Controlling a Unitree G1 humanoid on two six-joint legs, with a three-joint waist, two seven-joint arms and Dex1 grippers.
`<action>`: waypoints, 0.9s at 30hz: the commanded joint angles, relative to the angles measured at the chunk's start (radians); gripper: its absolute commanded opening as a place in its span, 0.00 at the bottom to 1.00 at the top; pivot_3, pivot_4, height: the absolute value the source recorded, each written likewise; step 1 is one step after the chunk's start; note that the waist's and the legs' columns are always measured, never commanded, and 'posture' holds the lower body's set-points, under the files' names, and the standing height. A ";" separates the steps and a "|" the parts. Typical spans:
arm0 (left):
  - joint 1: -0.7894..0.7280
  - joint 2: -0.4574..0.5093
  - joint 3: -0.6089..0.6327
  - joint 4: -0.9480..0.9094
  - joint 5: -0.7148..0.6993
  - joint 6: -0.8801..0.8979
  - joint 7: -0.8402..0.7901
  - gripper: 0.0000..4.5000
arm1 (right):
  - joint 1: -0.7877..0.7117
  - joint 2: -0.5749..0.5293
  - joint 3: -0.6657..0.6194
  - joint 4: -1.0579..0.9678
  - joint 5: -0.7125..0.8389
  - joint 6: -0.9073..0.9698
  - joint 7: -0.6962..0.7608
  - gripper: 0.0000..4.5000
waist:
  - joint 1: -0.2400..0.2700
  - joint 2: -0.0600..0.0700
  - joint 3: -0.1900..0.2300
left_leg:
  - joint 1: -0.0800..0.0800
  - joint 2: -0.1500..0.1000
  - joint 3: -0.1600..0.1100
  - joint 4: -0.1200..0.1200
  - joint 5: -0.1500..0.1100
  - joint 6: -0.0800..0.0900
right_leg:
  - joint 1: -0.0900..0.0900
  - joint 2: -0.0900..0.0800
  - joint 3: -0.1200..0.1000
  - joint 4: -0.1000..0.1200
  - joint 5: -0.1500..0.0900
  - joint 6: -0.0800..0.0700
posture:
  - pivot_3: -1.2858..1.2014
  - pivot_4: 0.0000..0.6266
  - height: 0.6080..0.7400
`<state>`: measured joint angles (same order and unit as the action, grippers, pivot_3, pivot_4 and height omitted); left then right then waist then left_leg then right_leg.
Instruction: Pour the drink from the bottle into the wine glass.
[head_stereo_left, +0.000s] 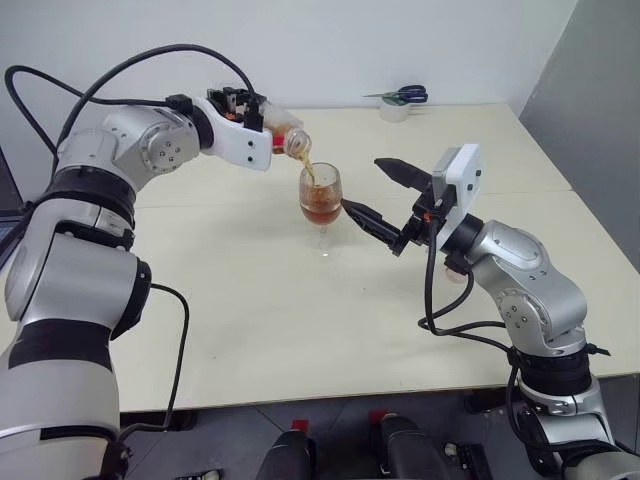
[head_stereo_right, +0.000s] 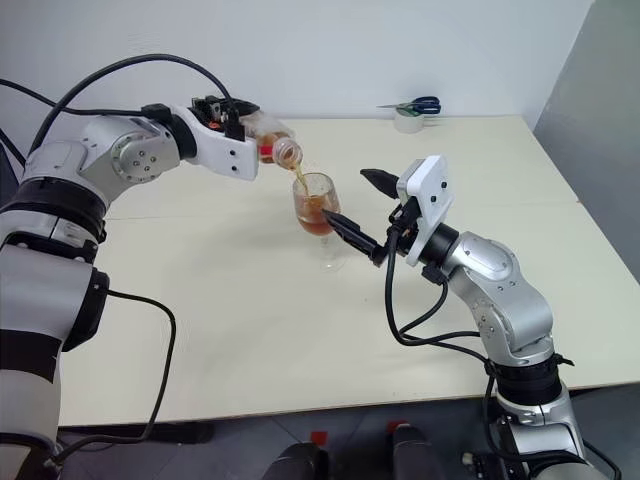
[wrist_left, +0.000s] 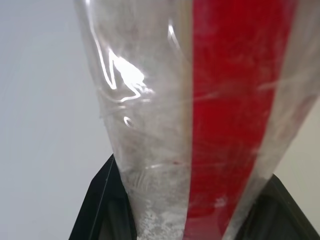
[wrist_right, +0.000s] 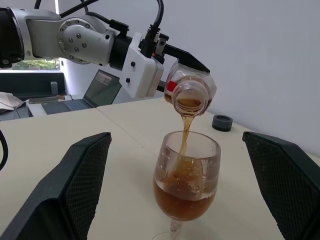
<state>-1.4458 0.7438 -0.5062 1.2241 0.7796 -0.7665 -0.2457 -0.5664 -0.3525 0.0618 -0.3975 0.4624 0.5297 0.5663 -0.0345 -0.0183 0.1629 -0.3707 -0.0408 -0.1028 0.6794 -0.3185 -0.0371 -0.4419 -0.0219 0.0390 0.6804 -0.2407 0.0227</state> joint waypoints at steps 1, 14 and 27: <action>-0.030 -0.001 0.045 -0.003 -0.059 0.014 -0.018 0.39 | -0.001 0.001 -0.009 -0.046 0.011 -0.008 -0.003 1.00 | 0.000 0.000 0.000 | 0.000 0.000 0.000 0.000 0.000 0.000 | 0.000 0.000 0.000 0.000 0.000 0.000 | 0.52 0.24 1.00; 0.040 -0.061 0.240 -0.075 -0.357 0.056 -0.203 0.39 | -0.008 0.011 -0.015 -0.051 0.028 -0.003 -0.001 1.00 | -0.001 0.000 0.000 | 0.000 0.001 0.000 0.000 0.000 0.000 | 0.000 0.000 0.000 0.000 0.000 0.000 | 0.52 0.24 1.00; 0.410 -0.110 0.600 -0.566 -0.698 0.617 -0.089 0.39 | 0.088 -0.080 -0.016 -0.131 0.103 0.015 0.104 1.00 | -0.015 0.000 -0.001 | 0.000 0.003 -0.003 0.001 0.000 -0.001 | 0.000 -0.002 0.000 0.001 0.000 0.000 | 0.52 0.24 1.00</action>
<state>-1.0407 0.6313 0.0428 0.7453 0.1234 -0.2187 -0.3724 -0.4856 -0.4217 0.0606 -0.4801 0.5398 0.5573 0.6453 -0.0496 -0.0188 0.1623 -0.3705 -0.0380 -0.1059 0.6803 -0.3181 -0.0378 -0.4416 -0.0240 0.0389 0.6808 -0.2406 0.0226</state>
